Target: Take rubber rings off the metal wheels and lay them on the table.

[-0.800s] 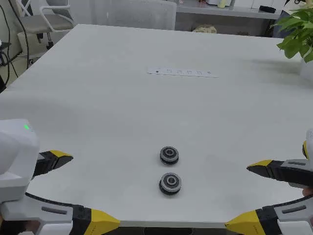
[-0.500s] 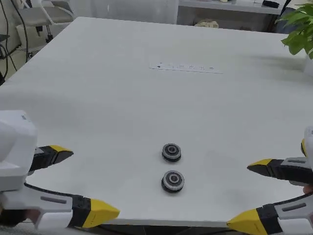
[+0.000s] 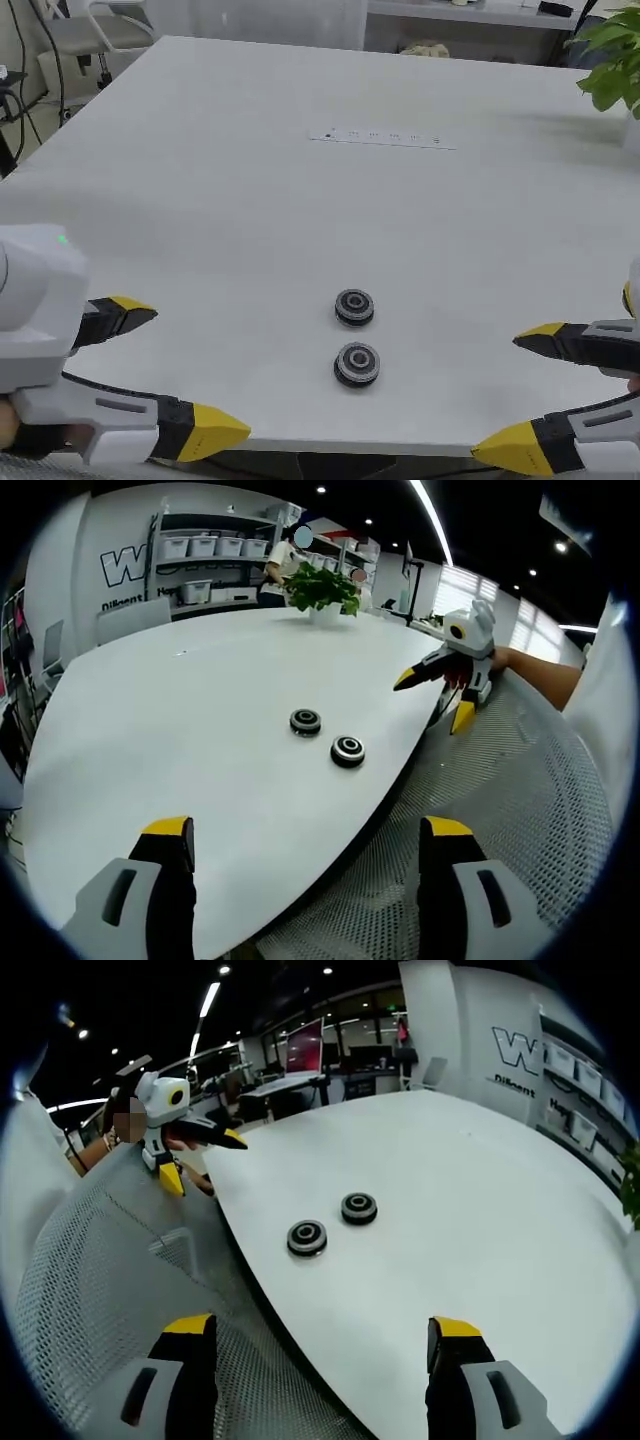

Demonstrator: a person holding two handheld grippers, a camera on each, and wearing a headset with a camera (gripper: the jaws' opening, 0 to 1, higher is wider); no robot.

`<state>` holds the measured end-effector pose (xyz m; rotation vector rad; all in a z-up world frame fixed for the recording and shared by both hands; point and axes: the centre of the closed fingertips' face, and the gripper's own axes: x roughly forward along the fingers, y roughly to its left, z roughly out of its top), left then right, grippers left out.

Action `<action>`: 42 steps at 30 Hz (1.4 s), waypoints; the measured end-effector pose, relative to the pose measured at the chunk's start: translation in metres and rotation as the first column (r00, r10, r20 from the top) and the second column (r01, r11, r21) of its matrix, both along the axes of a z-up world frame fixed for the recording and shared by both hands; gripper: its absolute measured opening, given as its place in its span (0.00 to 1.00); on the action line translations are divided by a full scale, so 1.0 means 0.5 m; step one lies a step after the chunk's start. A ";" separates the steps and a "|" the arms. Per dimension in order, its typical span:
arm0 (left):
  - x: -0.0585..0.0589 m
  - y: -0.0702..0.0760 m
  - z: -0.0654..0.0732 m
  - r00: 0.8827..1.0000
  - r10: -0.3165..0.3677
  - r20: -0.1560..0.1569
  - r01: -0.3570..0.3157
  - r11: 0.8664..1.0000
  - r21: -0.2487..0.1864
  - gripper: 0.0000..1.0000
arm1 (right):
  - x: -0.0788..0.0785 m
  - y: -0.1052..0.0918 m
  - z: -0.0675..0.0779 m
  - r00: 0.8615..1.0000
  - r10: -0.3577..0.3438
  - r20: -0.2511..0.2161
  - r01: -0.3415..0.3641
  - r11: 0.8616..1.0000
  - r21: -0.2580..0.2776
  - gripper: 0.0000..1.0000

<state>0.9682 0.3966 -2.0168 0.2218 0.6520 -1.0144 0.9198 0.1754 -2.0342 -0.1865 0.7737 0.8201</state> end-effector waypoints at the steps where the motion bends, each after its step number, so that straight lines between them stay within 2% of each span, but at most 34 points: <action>1: -0.003 -0.001 0.000 1.000 0.000 -0.003 0.000 1.000 -0.004 0.91 | -0.002 0.000 -0.001 1.000 0.001 -0.002 -0.001 1.000 0.001 0.86; 5: -0.012 -0.003 0.000 1.000 0.001 -0.018 -0.002 1.000 -0.018 0.91 | -0.008 0.001 -0.002 1.000 0.004 -0.011 -0.004 1.000 0.009 0.87; 10: -0.006 0.001 0.002 1.000 0.014 -0.005 -0.014 1.000 -0.010 0.90 | -0.008 0.004 -0.002 1.000 0.013 -0.010 -0.013 1.000 0.006 0.87; 12: -0.010 0.001 -0.001 1.000 0.008 -0.014 -0.009 1.000 -0.004 0.89 | -0.011 0.004 -0.004 1.000 0.016 -0.016 -0.016 1.000 0.006 0.86; 23: -0.006 0.001 -0.002 1.000 0.011 -0.019 -0.011 1.000 -0.005 0.89 | -0.014 0.011 -0.006 0.999 0.040 -0.025 -0.040 0.999 0.007 0.86; 29: -0.006 -0.002 -0.005 0.999 0.002 -0.035 -0.002 1.000 -0.002 0.90 | -0.007 0.007 -0.004 0.999 0.034 -0.025 -0.034 0.999 0.013 0.86; 37: 0.000 0.000 -0.010 0.999 0.005 -0.042 -0.005 1.000 0.013 0.90 | -0.007 0.008 -0.013 0.997 0.071 -0.027 -0.071 0.997 -0.021 0.85; 42: 0.005 0.003 -0.010 0.999 0.015 -0.042 -0.014 1.000 0.015 0.90 | -0.005 0.011 -0.013 0.996 0.081 -0.027 -0.081 0.997 -0.020 0.84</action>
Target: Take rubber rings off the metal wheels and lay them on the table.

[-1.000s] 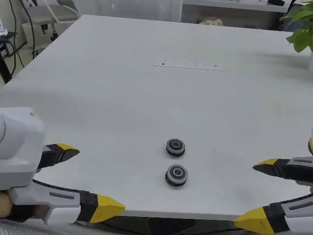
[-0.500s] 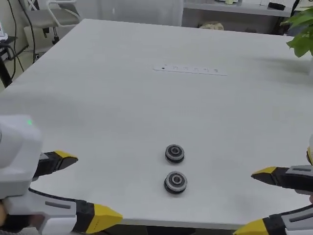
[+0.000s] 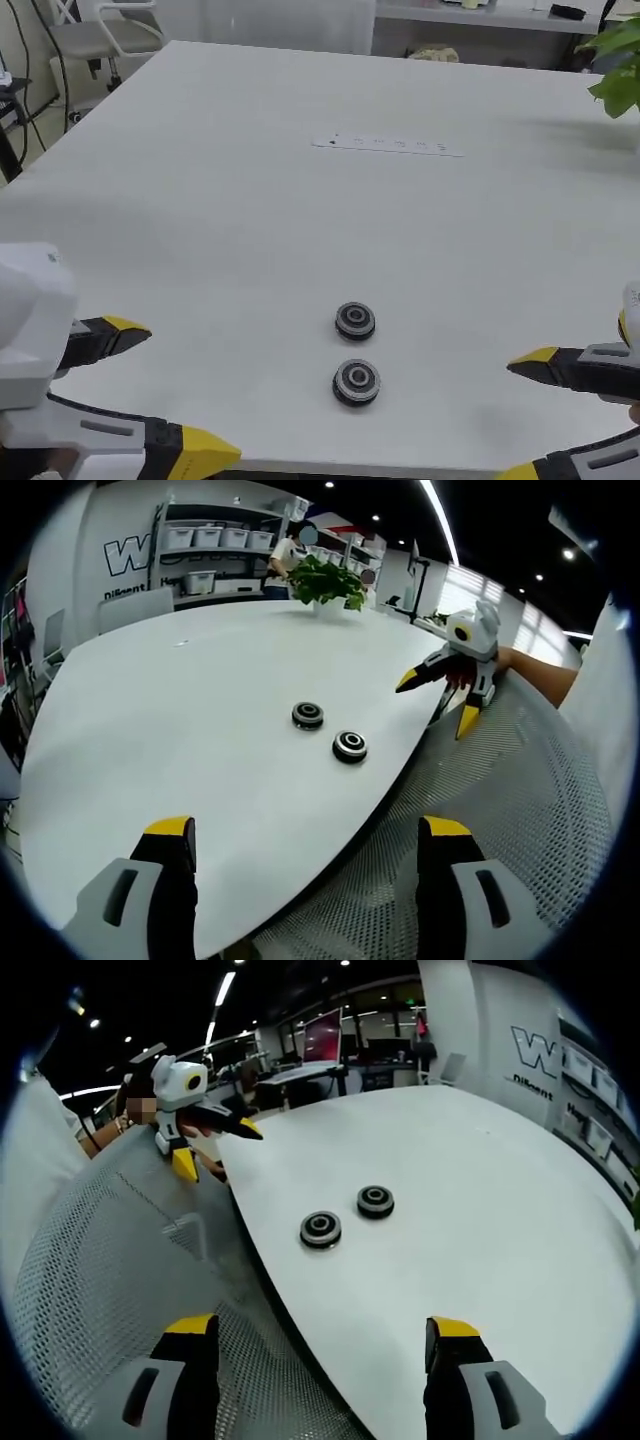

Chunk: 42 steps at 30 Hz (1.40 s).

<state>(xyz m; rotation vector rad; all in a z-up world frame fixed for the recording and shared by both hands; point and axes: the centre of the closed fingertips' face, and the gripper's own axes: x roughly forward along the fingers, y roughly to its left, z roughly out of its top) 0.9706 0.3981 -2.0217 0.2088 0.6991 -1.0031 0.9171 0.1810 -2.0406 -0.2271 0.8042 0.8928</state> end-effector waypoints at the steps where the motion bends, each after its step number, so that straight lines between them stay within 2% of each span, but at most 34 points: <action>1: 0.001 0.001 0.000 1.000 0.000 0.001 0.000 1.000 0.001 0.90 | 0.000 0.000 0.000 1.000 0.000 0.000 0.000 1.000 -0.001 0.84; 13: 0.006 0.000 -0.003 1.000 -0.008 -0.005 0.008 1.000 0.006 0.90 | 0.002 0.002 -0.004 1.000 0.012 -0.005 -0.013 1.000 -0.009 0.84; 18: 0.003 -0.005 -0.001 1.000 -0.013 -0.020 0.013 1.000 -0.020 0.89 | 0.003 0.000 -0.004 1.000 0.007 -0.006 -0.007 1.000 -0.006 0.84; 22: 0.002 -0.009 0.002 1.000 -0.022 -0.010 0.021 0.999 -0.024 0.89 | 0.007 0.001 0.001 1.000 -0.003 0.001 0.003 1.000 0.005 0.84; 24: 0.000 -0.009 -0.001 0.999 -0.037 -0.006 0.037 0.999 -0.005 0.89 | 0.009 0.001 0.004 1.000 -0.011 0.004 0.011 1.000 0.014 0.83; 26: -0.002 -0.013 0.001 0.997 -0.075 0.025 0.075 0.997 0.026 0.90 | 0.012 -0.003 0.007 1.000 -0.009 0.026 0.009 1.000 -0.009 0.82; 28: -0.011 -0.028 0.009 0.989 -0.137 0.056 0.136 0.990 0.024 0.91 | 0.020 -0.003 0.017 0.998 -0.007 0.066 0.008 1.000 -0.019 0.80; 30: -0.019 -0.037 0.009 0.987 -0.158 0.040 0.157 0.987 0.027 0.93 | 0.024 -0.003 0.023 0.997 -0.013 0.072 0.014 1.000 -0.012 0.79; 31: -0.019 -0.039 0.008 0.985 -0.165 0.044 0.164 0.986 0.035 0.95 | 0.025 -0.002 0.023 0.997 -0.014 0.070 0.015 1.000 -0.014 0.79; 32: -0.018 -0.042 0.011 0.981 -0.184 0.067 0.181 0.982 0.051 0.97 | 0.024 -0.001 0.025 0.997 -0.001 0.078 0.004 0.999 -0.034 0.78; 33: -0.018 -0.043 0.013 0.976 -0.199 0.082 0.195 0.979 0.057 0.97 | 0.028 0.000 0.030 0.994 0.019 0.105 -0.014 0.999 -0.052 0.77; 34: -0.019 -0.045 0.015 0.974 -0.208 0.091 0.204 0.977 0.057 0.97 | 0.033 0.003 0.040 0.990 0.034 0.140 -0.026 0.998 -0.059 0.76; 37: -0.019 -0.046 0.022 0.974 -0.207 0.092 0.205 0.978 0.037 0.97 | 0.036 0.012 0.062 0.989 0.022 0.144 -0.017 0.999 -0.038 0.76; 42: -0.012 -0.048 0.039 0.975 -0.199 0.103 0.200 0.980 -0.002 0.97 | 0.056 0.030 0.101 0.981 0.026 0.192 -0.026 1.000 -0.002 0.76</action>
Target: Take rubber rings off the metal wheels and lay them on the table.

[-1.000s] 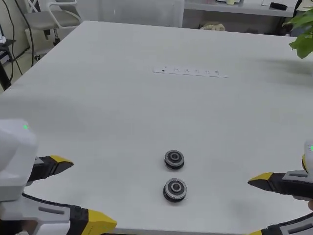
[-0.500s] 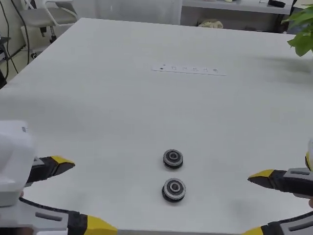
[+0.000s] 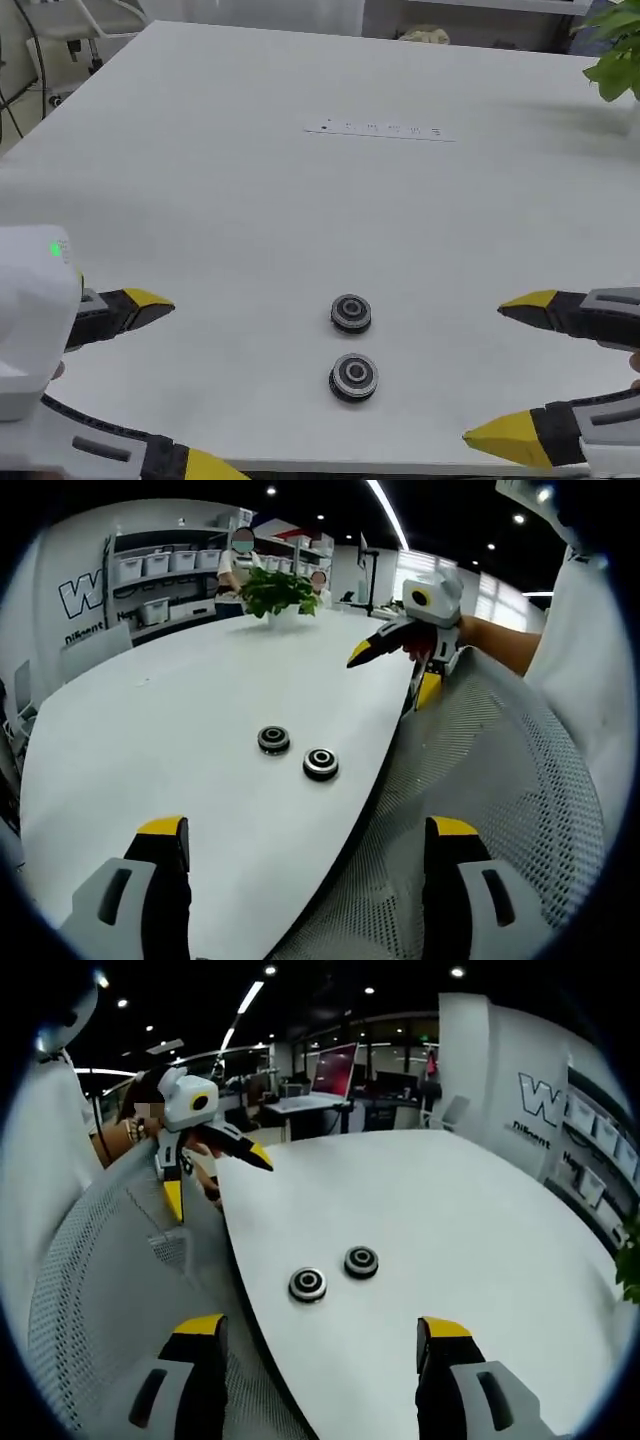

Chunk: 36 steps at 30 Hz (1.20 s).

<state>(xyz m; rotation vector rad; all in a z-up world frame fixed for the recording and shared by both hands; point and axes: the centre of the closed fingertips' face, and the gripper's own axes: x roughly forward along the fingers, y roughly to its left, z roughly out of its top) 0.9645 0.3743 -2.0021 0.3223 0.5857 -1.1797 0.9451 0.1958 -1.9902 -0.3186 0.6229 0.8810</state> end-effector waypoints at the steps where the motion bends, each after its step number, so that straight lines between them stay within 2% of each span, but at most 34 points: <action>1: 0.001 0.000 0.002 1.000 -0.001 0.002 0.001 1.000 -0.001 0.96 | 0.003 0.002 0.005 1.000 0.003 0.007 -0.003 1.000 0.000 0.76; 8: 0.016 0.000 0.019 1.000 0.002 0.027 -0.002 1.000 -0.003 0.96 | 0.028 0.008 0.041 0.998 0.023 0.052 -0.023 1.000 0.007 0.76; 14: 0.025 -0.011 0.051 0.999 0.000 0.051 0.002 0.999 -0.046 0.96 | 0.044 0.016 0.059 0.996 0.026 0.080 -0.028 0.999 0.026 0.76; 20: 0.028 -0.024 0.083 0.997 -0.002 0.074 0.009 0.996 -0.091 0.96 | 0.059 0.036 0.078 0.994 0.042 0.101 -0.048 0.997 0.068 0.75; 22: 0.032 -0.027 0.096 0.995 0.000 0.096 0.010 0.995 -0.103 0.95 | 0.068 0.043 0.083 0.993 0.045 0.109 -0.054 0.995 0.084 0.75; 25: 0.040 -0.029 0.116 0.991 0.006 0.133 0.010 0.992 -0.122 0.92 | 0.082 0.049 0.082 0.993 0.048 0.112 -0.059 0.994 0.095 0.74; 33: 0.054 -0.038 0.140 0.988 0.021 0.152 0.006 0.985 -0.175 0.90 | 0.106 0.078 0.065 0.993 0.074 0.095 -0.085 0.989 0.121 0.71; 36: 0.062 -0.045 0.137 0.990 0.026 0.142 0.000 0.984 -0.179 0.90 | 0.109 0.086 0.052 0.993 0.085 0.077 -0.094 0.988 0.125 0.70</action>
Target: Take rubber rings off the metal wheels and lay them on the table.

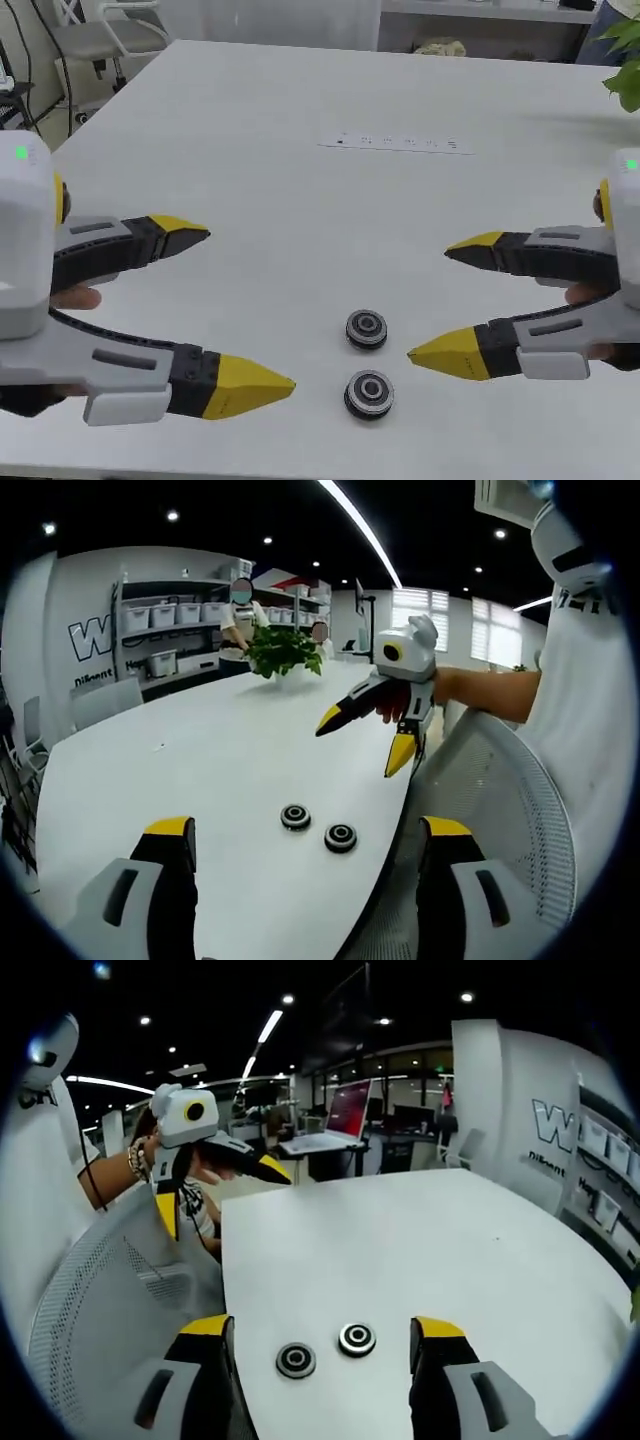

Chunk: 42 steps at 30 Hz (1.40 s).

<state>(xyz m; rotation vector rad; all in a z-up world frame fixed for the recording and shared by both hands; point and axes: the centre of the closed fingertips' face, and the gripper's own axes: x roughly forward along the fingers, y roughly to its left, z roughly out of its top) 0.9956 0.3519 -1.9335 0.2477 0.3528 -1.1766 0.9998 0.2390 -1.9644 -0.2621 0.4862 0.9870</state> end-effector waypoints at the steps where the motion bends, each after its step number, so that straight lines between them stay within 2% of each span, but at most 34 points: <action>1: 0.002 -0.004 -0.001 1.000 -0.002 0.007 0.002 1.000 0.000 0.90 | 0.001 0.002 -0.006 1.000 0.002 -0.005 -0.002 1.000 0.003 0.70; 6: 0.002 -0.032 -0.013 1.000 -0.017 0.002 0.017 1.000 0.002 0.88 | -0.010 0.012 -0.023 0.999 0.011 -0.045 -0.009 0.999 0.039 0.68; 8: -0.001 -0.042 -0.021 1.000 -0.028 0.000 0.028 1.000 0.004 0.87 | -0.014 0.010 -0.033 0.998 0.011 -0.060 -0.009 0.999 0.034 0.67; 10: -0.008 -0.048 -0.031 0.999 -0.043 -0.018 0.043 0.999 0.009 0.87 | -0.018 0.005 -0.043 0.998 0.008 -0.070 -0.006 1.000 0.022 0.67; 14: -0.013 -0.046 -0.050 0.999 -0.046 -0.027 0.047 0.998 0.033 0.86 | -0.022 -0.002 -0.054 0.996 0.003 -0.089 -0.002 1.000 0.019 0.67; 17: -0.014 -0.040 -0.067 0.999 -0.036 -0.040 0.038 0.998 0.044 0.86 | -0.025 -0.008 -0.068 0.995 0.002 -0.103 -0.002 1.000 -0.001 0.67; 21: -0.015 -0.035 -0.083 0.999 -0.029 -0.043 0.032 0.997 0.068 0.85 | -0.037 -0.011 -0.085 0.992 0.016 -0.124 -0.020 0.999 -0.031 0.66; 23: -0.018 -0.037 -0.090 0.998 -0.043 -0.038 0.046 0.995 0.083 0.85 | -0.044 -0.014 -0.095 0.991 0.024 -0.133 -0.031 0.998 -0.049 0.66; 24: -0.023 -0.039 -0.095 0.997 -0.056 -0.054 0.060 0.994 0.090 0.85 | -0.047 -0.015 -0.099 0.990 0.027 -0.137 -0.035 0.998 -0.058 0.66; 26: -0.027 -0.041 -0.102 0.996 -0.064 -0.065 0.071 0.992 0.100 0.85 | -0.052 -0.017 -0.105 0.989 0.033 -0.144 -0.044 0.996 -0.073 0.66; 29: -0.029 -0.037 -0.116 0.995 -0.077 -0.065 0.085 0.987 0.133 0.83 | -0.056 -0.019 -0.111 0.988 0.038 -0.151 -0.051 0.995 -0.086 0.66; 33: -0.038 -0.037 -0.128 0.992 -0.090 -0.092 0.103 0.983 0.152 0.82 | -0.060 -0.026 -0.125 0.986 0.044 -0.163 -0.062 0.992 -0.109 0.66; 37: -0.045 -0.040 -0.135 0.990 -0.114 -0.081 0.127 0.975 0.183 0.82 | -0.063 -0.025 -0.130 0.984 0.052 -0.170 -0.072 0.991 -0.116 0.66; 39: -0.046 -0.042 -0.132 0.990 -0.118 -0.083 0.131 0.974 0.182 0.82 | -0.064 -0.024 -0.138 0.982 0.055 -0.179 -0.077 0.990 -0.122 0.66; 41: -0.044 -0.050 -0.110 0.990 -0.104 -0.100 0.117 0.984 0.135 0.79 | -0.068 -0.026 -0.153 0.978 0.054 -0.200 -0.084 0.986 -0.146 0.65; 42: -0.051 -0.056 -0.097 0.986 -0.121 -0.116 0.134 0.985 0.108 0.78 | -0.071 -0.026 -0.157 0.977 0.061 -0.204 -0.092 0.984 -0.150 0.65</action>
